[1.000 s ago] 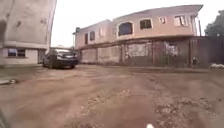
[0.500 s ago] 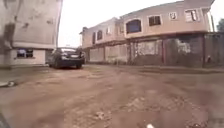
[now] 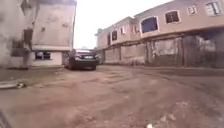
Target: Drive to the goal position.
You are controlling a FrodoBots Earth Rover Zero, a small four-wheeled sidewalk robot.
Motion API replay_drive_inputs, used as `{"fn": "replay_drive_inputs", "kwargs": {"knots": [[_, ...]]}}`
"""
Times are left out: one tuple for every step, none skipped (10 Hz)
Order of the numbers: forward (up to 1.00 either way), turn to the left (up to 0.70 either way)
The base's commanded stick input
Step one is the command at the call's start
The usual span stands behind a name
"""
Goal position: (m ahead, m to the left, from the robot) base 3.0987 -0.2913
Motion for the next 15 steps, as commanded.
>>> {"fn": "replay_drive_inputs", "kwargs": {"knots": [[1.0, -0.22], [1.0, -0.27], [1.0, -0.27], [1.0, -0.27], [1.0, -0.27], [1.0, -0.27], [1.0, -0.27], [1.0, -0.27], [1.0, -0.27], [1.0, -0.27], [1.0, -0.27], [1.0, -0.27], [1.0, -0.27], [1.0, -0.27], [1.0, -0.27]]}}
